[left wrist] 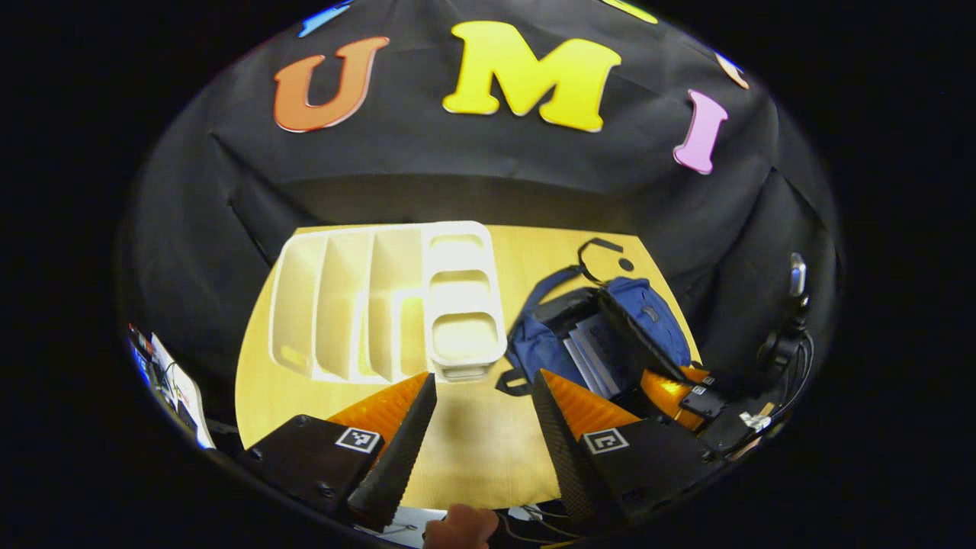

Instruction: Open the schoolbag, grab two books from the bookshelf and put them into the schoolbag.

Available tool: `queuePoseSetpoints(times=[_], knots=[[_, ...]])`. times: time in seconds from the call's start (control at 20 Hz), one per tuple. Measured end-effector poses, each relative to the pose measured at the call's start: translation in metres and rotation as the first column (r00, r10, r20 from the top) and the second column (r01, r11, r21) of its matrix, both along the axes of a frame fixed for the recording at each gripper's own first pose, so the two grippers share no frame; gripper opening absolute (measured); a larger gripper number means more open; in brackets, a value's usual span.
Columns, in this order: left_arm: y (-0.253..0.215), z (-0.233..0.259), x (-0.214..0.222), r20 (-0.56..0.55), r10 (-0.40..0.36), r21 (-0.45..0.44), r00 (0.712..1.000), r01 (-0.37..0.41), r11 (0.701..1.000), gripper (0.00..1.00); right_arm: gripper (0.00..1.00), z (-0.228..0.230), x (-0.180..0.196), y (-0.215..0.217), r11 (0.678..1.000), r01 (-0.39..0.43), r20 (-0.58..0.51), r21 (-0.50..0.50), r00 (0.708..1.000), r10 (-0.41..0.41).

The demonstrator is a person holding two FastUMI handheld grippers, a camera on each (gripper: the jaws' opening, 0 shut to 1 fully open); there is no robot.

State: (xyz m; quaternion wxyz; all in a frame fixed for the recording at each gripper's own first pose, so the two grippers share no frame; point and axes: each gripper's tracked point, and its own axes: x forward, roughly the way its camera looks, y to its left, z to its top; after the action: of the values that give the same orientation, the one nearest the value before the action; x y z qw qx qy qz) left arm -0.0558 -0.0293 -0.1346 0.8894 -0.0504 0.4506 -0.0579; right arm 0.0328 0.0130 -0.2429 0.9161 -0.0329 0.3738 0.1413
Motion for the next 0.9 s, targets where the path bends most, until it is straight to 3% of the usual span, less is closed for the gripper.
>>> queuePoseSetpoints(times=[0.25, 0.55, 0.8, 0.9], knots=[[0.056, 0.052, 0.005, 0.215, 0.112, -0.002, 0.97, -0.114, 0.993, 0.81, 0.02, -0.049, -0.004, 0.036, 1.0, 0.0, -0.039, 0.018, 0.999, 0.0], [0.11, 0.1, 0.008, 0.42, 0.195, 0.002, 0.887, -0.216, 0.976, 0.81, 0.07, -0.098, 0.0, 0.054, 1.0, 0.024, -0.093, -0.013, 0.995, -0.025], [0.12, 0.109, 0.01, 0.458, 0.22, -0.009, 0.861, -0.243, 0.97, 0.82, 0.33, -0.119, -0.005, 0.068, 1.0, 0.011, -0.115, 0.028, 0.993, -0.008], [0.119, 0.114, 0.011, 0.47, 0.219, -0.011, 0.855, -0.242, 0.97, 0.9, 0.54, -0.114, -0.007, 0.077, 0.998, -0.001, -0.115, 0.057, 0.993, 0.007]])
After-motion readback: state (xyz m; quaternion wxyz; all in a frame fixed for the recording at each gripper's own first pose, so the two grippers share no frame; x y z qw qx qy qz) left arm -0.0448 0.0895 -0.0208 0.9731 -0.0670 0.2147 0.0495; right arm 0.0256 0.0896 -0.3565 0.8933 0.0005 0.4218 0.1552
